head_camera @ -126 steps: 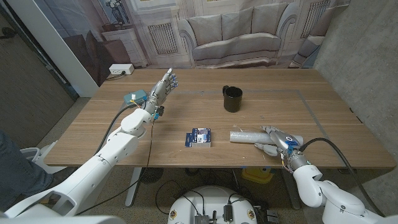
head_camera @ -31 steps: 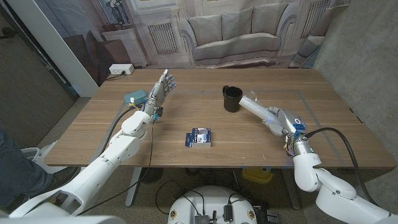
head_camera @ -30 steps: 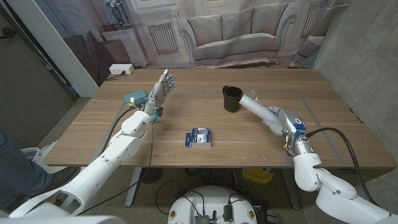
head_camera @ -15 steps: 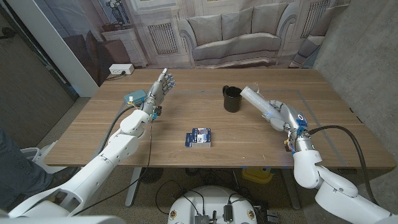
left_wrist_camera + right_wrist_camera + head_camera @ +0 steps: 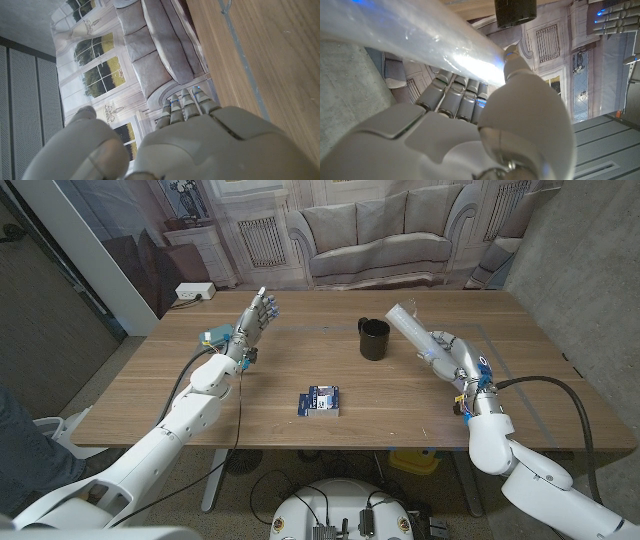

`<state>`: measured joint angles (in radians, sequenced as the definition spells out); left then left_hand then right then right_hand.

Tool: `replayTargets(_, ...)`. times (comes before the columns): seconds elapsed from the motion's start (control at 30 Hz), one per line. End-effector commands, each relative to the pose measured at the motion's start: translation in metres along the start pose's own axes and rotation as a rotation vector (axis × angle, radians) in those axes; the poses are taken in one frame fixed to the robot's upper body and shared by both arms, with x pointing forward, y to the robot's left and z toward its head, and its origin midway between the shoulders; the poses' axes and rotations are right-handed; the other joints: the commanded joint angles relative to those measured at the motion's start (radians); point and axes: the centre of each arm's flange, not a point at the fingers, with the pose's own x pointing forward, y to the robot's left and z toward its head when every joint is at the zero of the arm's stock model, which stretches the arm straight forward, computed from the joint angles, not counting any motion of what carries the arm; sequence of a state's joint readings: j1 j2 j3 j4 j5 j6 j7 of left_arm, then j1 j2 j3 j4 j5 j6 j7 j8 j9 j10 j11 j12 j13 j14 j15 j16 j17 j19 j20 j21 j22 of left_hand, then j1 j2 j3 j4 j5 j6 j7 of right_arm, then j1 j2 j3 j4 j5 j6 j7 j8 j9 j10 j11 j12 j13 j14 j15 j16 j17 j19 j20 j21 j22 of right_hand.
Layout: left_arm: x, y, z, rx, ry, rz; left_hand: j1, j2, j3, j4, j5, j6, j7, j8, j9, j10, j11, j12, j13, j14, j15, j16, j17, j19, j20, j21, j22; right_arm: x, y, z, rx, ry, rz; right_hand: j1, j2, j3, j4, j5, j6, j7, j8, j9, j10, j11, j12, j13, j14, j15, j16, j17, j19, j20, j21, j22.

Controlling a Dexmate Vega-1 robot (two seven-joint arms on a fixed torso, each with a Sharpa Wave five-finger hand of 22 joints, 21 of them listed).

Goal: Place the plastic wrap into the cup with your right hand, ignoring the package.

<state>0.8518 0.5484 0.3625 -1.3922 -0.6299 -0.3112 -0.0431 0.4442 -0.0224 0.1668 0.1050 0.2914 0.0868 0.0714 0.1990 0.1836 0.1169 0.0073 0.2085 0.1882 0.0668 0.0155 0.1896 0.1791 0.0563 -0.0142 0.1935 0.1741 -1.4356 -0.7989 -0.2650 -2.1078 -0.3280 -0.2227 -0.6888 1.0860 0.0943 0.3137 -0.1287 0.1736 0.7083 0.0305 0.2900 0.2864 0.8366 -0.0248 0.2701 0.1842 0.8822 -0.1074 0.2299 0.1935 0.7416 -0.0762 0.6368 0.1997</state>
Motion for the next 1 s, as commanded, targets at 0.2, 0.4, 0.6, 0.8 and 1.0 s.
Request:
replayTargets(0.2, 0.002, 0.001, 0.009, 0.008, -0.028, 0.0, 0.002, 0.001, -0.005, -0.004, -0.005, 0.007, 0.001, 0.001, 0.004, 0.014, 0.002, -0.002, 0.005, 0.008, 0.003, 0.0, 0.004, 0.002, -0.001, 0.005, 0.004, 0.009, -0.009, 0.003, 0.181, -0.018, -0.017, 0.067, 0.08, 0.045, 0.041, 0.003, 0.199, -0.163, 0.006, 0.006, 0.114, -0.096, -0.004, 0.002, 0.022, -0.122, -0.005, 0.003, 0.002, -0.138, 0.011, 0.002)
replayTargets(0.4, 0.001, 0.0, 0.011, 0.016, -0.023, -0.005, 0.003, 0.002, -0.006, -0.004, -0.005, 0.007, 0.001, 0.0, 0.004, 0.011, 0.0, -0.003, 0.005, 0.008, 0.002, 0.0, 0.004, 0.002, -0.001, 0.005, 0.004, 0.013, -0.009, 0.001, 0.239, -0.032, -0.015, 0.067, 0.08, 0.046, 0.042, 0.003, 0.201, -0.162, 0.006, 0.01, 0.111, -0.092, -0.009, 0.002, 0.022, -0.121, -0.007, 0.003, 0.0, -0.138, 0.013, 0.002)
replayTargets(0.6, -0.003, -0.002, 0.011, 0.019, -0.017, -0.006, 0.003, 0.003, -0.007, -0.004, -0.005, 0.007, 0.001, 0.0, 0.004, 0.01, 0.003, -0.004, 0.005, 0.008, 0.002, 0.0, 0.004, 0.003, -0.002, 0.005, 0.004, 0.017, -0.01, 0.001, 0.296, -0.048, -0.008, 0.067, 0.08, 0.047, 0.043, 0.003, 0.202, -0.16, 0.005, 0.014, 0.116, -0.09, -0.011, 0.002, 0.022, -0.121, -0.009, 0.003, -0.001, -0.138, 0.017, 0.001)
replayTargets(0.8, -0.007, -0.004, 0.008, 0.019, -0.006, -0.005, 0.004, 0.003, -0.008, -0.004, -0.005, 0.007, 0.001, 0.0, 0.004, 0.01, 0.003, -0.004, 0.005, 0.008, 0.003, 0.0, 0.004, 0.003, -0.001, 0.005, 0.004, 0.02, -0.011, 0.001, 0.347, -0.055, 0.001, 0.069, 0.079, 0.049, 0.042, 0.002, 0.206, -0.157, 0.004, 0.016, 0.12, -0.095, -0.014, 0.003, 0.025, -0.121, -0.01, 0.004, -0.001, -0.138, 0.02, 0.0)
replayTargets(1.0, -0.01, -0.003, 0.009, 0.02, -0.006, -0.004, 0.005, 0.004, -0.009, -0.004, -0.005, 0.007, 0.001, 0.0, 0.004, 0.01, -0.001, -0.004, 0.005, 0.006, 0.002, -0.001, 0.004, 0.003, 0.0, 0.005, 0.004, 0.028, -0.011, 0.002, 0.462, -0.07, 0.022, 0.067, 0.078, 0.049, 0.042, 0.001, 0.212, -0.155, 0.003, 0.015, 0.126, -0.087, -0.015, 0.003, 0.026, -0.12, -0.011, 0.004, 0.001, -0.137, 0.024, 0.0)
